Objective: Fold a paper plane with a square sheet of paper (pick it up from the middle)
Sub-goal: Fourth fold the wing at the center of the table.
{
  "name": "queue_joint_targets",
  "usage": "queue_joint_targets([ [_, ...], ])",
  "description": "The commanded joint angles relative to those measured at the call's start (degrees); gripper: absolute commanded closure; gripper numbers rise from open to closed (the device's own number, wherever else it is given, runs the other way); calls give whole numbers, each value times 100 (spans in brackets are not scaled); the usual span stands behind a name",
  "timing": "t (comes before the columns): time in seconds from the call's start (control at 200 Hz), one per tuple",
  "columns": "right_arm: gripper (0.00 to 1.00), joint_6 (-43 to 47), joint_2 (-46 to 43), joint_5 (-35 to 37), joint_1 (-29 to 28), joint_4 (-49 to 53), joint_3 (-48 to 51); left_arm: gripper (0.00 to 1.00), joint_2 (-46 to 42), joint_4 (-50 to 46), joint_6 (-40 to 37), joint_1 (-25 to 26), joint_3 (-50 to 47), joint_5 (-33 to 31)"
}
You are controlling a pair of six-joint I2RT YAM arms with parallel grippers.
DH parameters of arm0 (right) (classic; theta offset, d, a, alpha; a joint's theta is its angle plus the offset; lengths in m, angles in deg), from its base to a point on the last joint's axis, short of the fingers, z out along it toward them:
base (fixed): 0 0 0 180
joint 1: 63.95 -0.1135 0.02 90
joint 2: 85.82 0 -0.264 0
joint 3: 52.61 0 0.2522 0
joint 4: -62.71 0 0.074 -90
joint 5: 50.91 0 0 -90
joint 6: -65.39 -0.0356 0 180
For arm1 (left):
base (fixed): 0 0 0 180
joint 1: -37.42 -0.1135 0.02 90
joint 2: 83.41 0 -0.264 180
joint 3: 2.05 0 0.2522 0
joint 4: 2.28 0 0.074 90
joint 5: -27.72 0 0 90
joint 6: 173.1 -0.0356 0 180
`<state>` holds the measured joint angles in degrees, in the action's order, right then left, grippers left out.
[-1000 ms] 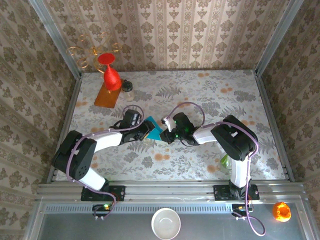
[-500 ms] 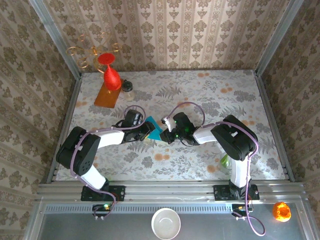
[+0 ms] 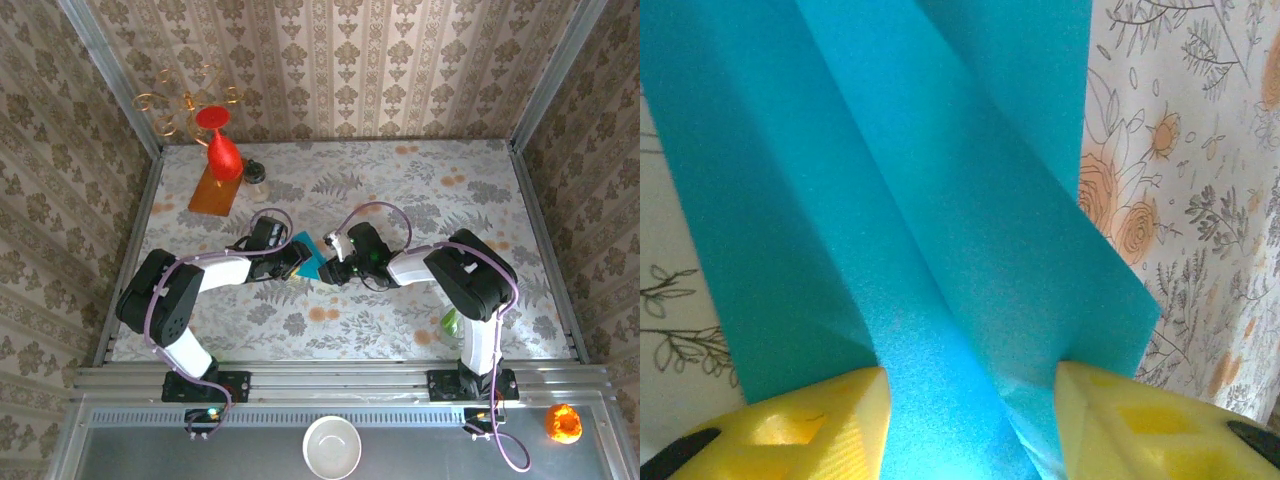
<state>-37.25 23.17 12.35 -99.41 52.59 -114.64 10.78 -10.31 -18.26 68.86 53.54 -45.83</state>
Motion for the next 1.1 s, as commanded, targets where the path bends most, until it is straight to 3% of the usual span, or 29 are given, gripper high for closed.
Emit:
queue_joint_targets([
  [0.0,69,-303,-258,-199,92,624,-55,51,143,-566,-112,2,88,-37],
  [0.89,73,-186,87,-104,74,1282,-429,50,266,-920,-41,-24,220,87],
  [1.095,80,-190,131,-111,96,1346,-437,49,249,-1036,-66,-50,265,104],
])
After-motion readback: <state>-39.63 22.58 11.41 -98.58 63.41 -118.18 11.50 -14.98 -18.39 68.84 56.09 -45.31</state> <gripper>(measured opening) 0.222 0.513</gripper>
